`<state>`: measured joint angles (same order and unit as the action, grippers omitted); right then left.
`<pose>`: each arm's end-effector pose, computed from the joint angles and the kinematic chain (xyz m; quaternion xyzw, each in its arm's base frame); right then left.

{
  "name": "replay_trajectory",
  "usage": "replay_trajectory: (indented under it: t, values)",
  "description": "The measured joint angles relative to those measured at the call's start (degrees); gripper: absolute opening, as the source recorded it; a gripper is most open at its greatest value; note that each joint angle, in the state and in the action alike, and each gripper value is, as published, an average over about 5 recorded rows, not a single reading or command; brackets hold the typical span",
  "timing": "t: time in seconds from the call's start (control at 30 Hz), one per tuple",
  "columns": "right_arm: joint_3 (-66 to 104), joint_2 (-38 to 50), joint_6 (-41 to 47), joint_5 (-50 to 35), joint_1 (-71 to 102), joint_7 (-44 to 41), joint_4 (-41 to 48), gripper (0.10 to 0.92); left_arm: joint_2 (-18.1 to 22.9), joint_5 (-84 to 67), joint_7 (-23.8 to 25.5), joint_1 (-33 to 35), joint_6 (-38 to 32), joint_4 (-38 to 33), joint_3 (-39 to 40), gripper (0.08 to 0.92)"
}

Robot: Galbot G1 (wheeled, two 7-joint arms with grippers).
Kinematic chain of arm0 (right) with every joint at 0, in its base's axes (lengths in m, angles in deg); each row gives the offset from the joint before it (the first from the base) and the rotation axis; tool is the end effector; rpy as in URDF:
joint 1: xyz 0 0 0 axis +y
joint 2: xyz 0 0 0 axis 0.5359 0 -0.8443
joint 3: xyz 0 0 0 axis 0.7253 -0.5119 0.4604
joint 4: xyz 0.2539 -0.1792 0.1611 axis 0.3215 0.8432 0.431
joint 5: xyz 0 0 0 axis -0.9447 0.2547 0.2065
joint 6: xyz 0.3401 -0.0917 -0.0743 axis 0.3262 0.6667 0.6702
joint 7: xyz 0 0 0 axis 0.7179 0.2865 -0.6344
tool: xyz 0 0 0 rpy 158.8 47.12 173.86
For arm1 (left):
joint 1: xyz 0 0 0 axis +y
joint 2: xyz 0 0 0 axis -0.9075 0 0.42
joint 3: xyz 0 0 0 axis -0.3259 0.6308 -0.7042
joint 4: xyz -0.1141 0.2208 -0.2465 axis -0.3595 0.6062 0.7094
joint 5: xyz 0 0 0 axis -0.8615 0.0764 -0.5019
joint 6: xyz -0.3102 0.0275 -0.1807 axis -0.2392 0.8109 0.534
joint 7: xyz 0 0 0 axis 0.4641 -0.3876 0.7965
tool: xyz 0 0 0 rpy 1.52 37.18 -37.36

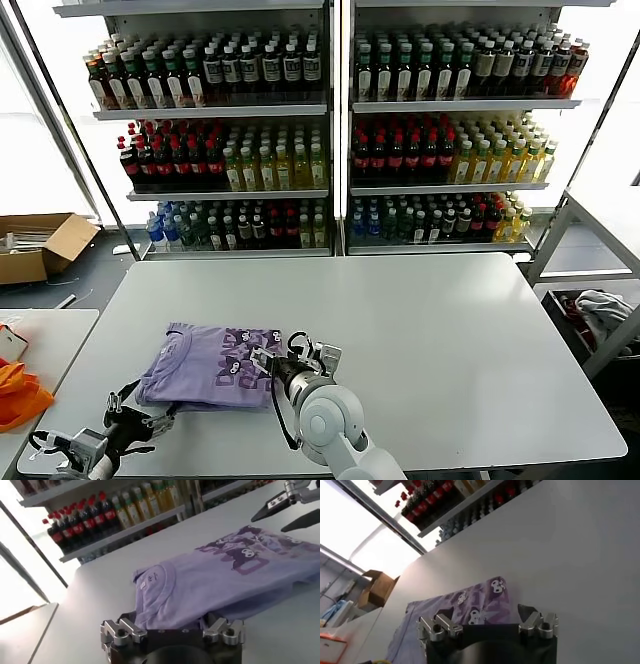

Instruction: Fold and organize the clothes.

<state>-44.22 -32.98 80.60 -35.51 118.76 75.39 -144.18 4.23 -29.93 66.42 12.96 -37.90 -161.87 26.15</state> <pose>0.3136 0.2045 -0.2588 0.1743 -0.8861 -0.2563 0.3446 0.1769 0.1713 -0.2922 -0.0784 -0.9470 -0.1929 0.2448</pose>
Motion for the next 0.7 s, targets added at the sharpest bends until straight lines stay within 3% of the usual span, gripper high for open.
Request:
replay_trajectory:
  t: [0.4, 0.7]
  values:
    - [0.05, 0.00, 0.01, -0.53, -0.80, 0.33, 0.11, 0.801, 1.22, 6.16, -0.66, -0.40, -4.28, 2.41, 0.89, 0.823]
    - [-0.05, 0.00, 0.01, -0.79, -0.26, 0.31, -0.21, 0.571, 2.60, 9.19, -1.57, -1.66, -6.37, 4.02, 2.19, 0.823]
